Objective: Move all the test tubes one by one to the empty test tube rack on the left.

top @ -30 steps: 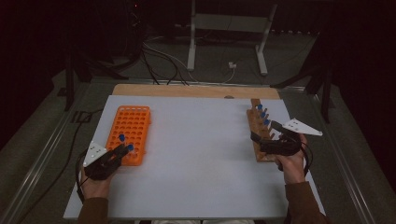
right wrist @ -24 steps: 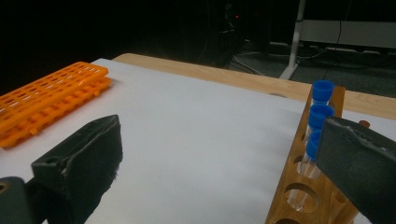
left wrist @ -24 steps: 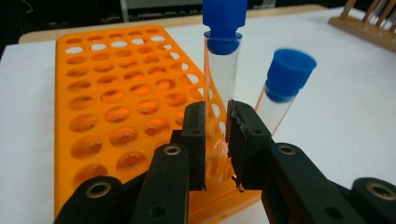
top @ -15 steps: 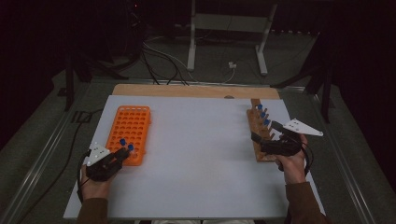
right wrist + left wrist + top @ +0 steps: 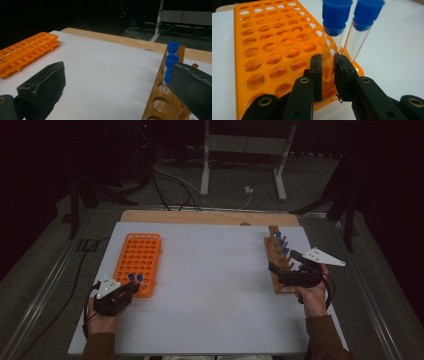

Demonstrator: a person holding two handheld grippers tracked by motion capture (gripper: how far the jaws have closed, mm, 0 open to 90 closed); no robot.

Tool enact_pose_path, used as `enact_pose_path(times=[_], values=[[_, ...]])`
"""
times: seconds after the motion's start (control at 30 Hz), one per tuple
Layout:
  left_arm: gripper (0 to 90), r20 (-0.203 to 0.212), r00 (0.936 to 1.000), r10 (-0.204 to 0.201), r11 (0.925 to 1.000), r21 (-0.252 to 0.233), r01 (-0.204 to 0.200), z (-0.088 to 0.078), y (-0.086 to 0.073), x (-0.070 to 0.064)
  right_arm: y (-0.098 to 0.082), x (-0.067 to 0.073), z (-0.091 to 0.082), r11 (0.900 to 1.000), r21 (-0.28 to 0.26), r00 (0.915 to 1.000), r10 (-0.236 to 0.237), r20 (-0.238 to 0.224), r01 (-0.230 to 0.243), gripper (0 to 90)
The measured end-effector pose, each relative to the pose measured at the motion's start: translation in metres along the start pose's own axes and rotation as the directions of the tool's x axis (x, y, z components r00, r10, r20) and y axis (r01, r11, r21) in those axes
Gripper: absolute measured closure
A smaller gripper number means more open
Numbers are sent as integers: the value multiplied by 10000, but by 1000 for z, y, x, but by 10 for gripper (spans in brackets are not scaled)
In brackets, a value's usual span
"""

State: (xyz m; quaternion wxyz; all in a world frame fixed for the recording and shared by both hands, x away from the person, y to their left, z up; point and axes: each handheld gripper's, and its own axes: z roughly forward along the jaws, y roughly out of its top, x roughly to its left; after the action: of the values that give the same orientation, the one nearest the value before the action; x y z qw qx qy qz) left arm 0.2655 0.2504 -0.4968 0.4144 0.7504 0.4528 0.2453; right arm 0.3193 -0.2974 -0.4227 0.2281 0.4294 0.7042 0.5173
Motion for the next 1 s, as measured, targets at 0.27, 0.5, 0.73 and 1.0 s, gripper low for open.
enact_pose_path(times=[0.27, 0.5, 0.73, 1.0], values=[[782, 13, 10000, -37, 10000, 20, 37, 0, 0, 0, 0, 0, 0, 10000, -5, 10000, -8, -17, 8, 11], [775, -61, 9998, -166, 9999, -34, 166, -1, 0, -1, 0, 0, 0, 10000, -4, 10000, -32, -40, 32, 11], [690, -29, 9988, -496, 9982, -339, 495, -8, -2, 5, 0, 0, 0, 10000, -9, 10000, -10, -56, 10, 11], [529, 677, 9901, -1233, 9858, -1066, 1301, -25, -8, 15, 0, -2, -1, 10000, -48, 10000, 0, -38, 0, 11]])
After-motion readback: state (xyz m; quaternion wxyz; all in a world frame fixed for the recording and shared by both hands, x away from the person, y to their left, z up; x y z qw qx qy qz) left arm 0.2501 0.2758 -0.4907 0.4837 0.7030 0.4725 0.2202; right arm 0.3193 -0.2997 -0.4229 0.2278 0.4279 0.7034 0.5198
